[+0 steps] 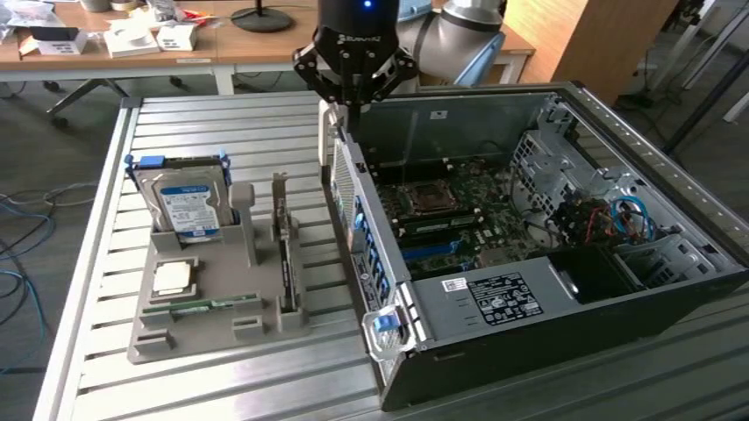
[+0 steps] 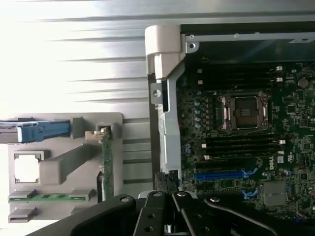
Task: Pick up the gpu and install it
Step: 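Reach for the gpu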
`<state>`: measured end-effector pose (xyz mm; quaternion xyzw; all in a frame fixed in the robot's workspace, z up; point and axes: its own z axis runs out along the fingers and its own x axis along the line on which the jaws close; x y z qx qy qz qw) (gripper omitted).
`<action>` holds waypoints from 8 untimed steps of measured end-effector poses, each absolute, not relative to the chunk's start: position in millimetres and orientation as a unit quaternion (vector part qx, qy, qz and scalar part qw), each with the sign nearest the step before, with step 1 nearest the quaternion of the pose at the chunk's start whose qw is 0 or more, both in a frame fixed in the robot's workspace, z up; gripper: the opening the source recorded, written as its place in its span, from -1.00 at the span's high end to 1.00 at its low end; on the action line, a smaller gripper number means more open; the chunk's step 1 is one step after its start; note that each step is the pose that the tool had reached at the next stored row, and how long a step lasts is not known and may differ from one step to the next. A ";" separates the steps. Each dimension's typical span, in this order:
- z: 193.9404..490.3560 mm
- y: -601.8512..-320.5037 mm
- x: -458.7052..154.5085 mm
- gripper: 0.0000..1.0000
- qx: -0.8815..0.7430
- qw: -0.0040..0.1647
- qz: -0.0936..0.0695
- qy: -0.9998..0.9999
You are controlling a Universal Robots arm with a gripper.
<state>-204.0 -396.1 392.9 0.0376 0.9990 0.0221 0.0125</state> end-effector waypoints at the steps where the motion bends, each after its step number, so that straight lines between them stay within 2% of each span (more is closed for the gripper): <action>1: 392.9 -395.9 -206.9 0.79 0.038 0.013 0.022 0.999; 8: 392.8 -394.7 -224.0 0.79 0.038 0.013 0.022 0.999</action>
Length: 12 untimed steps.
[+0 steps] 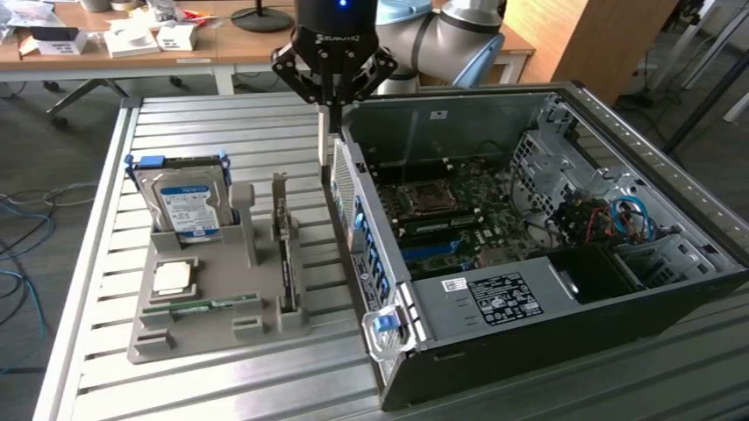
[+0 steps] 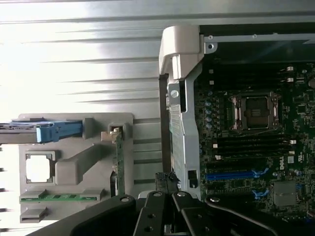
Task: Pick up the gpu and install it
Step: 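Reach for the gpu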
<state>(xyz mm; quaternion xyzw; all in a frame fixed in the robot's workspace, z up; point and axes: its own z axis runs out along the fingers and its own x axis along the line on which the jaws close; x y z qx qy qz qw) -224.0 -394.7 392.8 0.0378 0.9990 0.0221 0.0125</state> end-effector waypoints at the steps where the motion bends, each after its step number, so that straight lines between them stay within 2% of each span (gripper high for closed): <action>1: 392.8 -394.6 -226.6 0.79 0.038 0.012 0.022 0.999; 12: 392.6 -392.0 -261.1 0.79 0.038 0.013 0.022 0.999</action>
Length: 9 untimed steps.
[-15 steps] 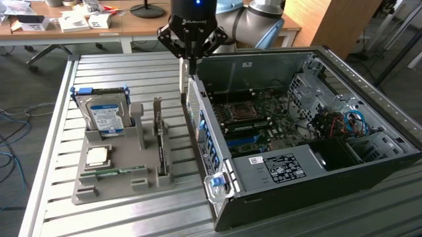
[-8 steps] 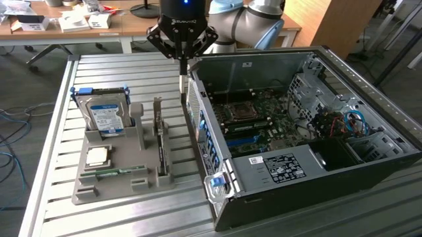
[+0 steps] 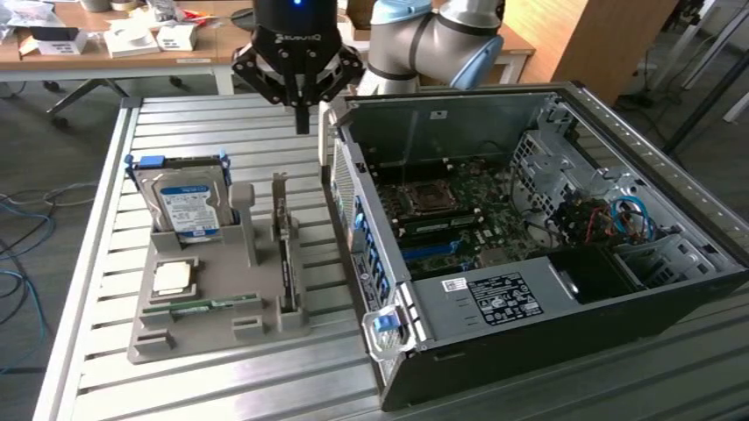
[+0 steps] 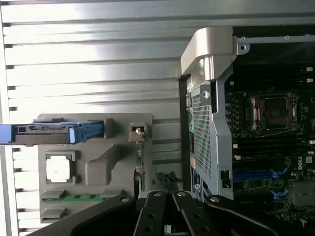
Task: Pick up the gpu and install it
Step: 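Reach for the gpu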
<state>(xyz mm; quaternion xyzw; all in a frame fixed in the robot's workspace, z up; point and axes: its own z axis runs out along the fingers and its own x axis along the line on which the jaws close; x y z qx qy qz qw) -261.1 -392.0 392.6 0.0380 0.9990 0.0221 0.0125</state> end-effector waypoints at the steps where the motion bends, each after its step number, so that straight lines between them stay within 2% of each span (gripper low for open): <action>1: 392.6 -391.8 -264.1 0.79 0.038 0.013 0.022 0.999; 9: 392.5 -390.9 -283.2 0.79 0.038 0.013 0.022 0.999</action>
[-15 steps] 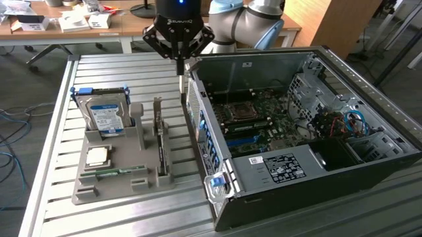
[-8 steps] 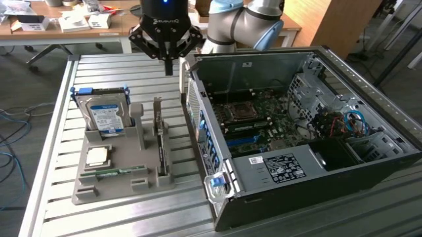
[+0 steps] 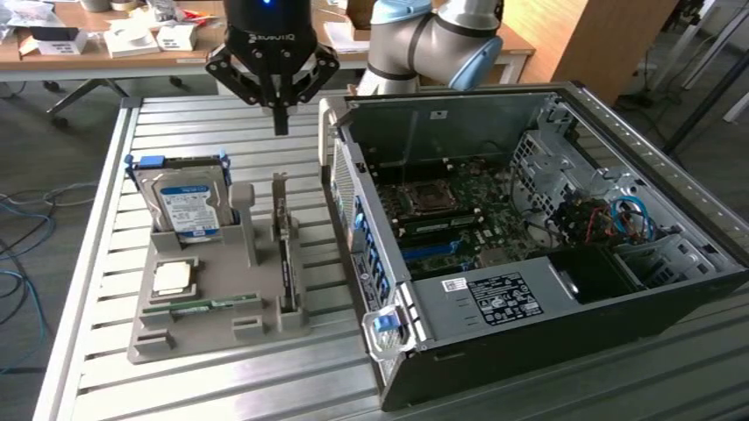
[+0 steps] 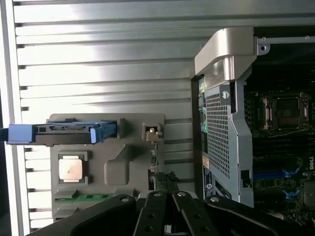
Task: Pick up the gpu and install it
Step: 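Reach for the gpu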
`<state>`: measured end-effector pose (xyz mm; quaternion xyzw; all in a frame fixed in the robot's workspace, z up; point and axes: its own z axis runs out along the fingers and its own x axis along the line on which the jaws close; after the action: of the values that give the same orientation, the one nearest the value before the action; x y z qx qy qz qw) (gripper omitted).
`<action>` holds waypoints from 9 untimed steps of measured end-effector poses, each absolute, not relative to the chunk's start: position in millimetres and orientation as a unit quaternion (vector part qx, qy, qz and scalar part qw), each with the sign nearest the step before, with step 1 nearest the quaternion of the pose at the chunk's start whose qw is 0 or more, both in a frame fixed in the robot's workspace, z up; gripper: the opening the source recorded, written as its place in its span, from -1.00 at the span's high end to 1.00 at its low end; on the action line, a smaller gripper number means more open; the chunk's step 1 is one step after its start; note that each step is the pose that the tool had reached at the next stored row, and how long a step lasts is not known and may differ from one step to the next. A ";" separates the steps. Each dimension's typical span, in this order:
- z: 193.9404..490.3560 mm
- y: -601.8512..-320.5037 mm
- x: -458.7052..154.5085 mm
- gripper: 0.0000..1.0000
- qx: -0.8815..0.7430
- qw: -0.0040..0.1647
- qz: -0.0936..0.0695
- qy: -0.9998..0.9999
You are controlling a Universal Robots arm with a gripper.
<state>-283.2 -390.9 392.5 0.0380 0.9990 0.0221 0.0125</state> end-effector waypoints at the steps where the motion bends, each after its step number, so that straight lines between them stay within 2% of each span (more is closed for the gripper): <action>1: 392.5 -390.9 -284.8 0.79 0.038 0.012 0.022 0.999; 9: 392.4 -391.2 -287.1 0.79 0.038 0.013 0.022 0.999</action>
<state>-287.1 -391.2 392.4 0.0380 0.9990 0.0221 0.0125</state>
